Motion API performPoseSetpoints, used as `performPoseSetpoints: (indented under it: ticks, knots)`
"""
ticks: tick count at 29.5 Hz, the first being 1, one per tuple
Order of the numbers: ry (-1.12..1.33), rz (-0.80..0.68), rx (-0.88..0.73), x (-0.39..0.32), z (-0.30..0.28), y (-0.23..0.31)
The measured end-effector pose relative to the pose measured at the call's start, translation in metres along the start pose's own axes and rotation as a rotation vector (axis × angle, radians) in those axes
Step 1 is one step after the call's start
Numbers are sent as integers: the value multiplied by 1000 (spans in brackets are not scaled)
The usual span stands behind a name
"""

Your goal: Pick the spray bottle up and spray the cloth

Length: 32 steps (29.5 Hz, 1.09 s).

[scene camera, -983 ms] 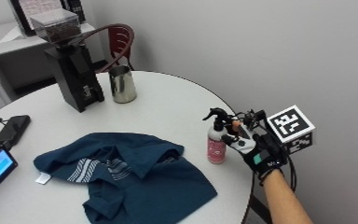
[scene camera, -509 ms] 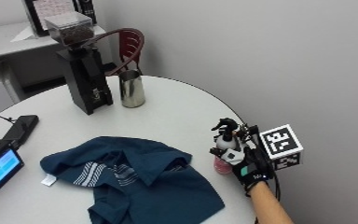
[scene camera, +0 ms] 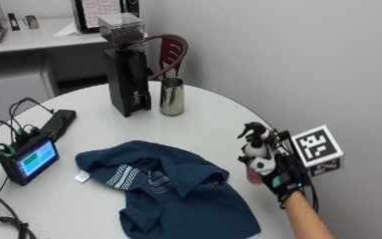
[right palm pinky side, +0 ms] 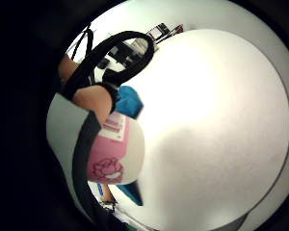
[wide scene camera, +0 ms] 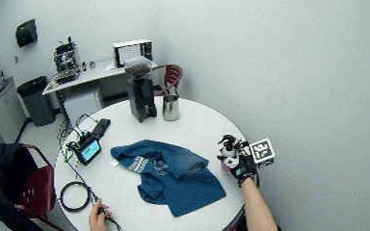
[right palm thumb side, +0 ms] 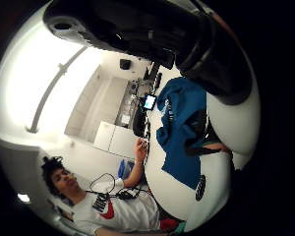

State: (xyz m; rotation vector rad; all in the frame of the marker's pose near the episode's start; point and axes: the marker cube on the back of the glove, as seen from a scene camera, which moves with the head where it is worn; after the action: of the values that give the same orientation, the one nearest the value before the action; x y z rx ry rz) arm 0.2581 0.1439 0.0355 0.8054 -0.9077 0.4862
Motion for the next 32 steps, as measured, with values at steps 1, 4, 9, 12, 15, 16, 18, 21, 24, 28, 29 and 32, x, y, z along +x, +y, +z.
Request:
performPoseSetpoints:
  ticks: [1,4,9,12,15,16,18,21,24,28,29,32]
  knots:
    - [27,-24,-10,-9,-6,-6]
    - [131,-69,-59,-47,-21,-25]
    - [388,-44,-189,-105,-45,-45]
    - [496,-26,-218,-115,-50,-50]
    - [549,10,-261,-110,-39,-47]
    - [571,24,-287,-104,-33,-44]
    - [619,57,-355,-88,-21,-38]
    - [668,109,-443,-60,-8,-26]
    - [696,123,-457,-55,-11,-22]
    - [717,91,-404,-90,-33,-37]
    - [724,86,-395,-98,-37,-40]
    - [755,90,-406,-105,-34,-42]
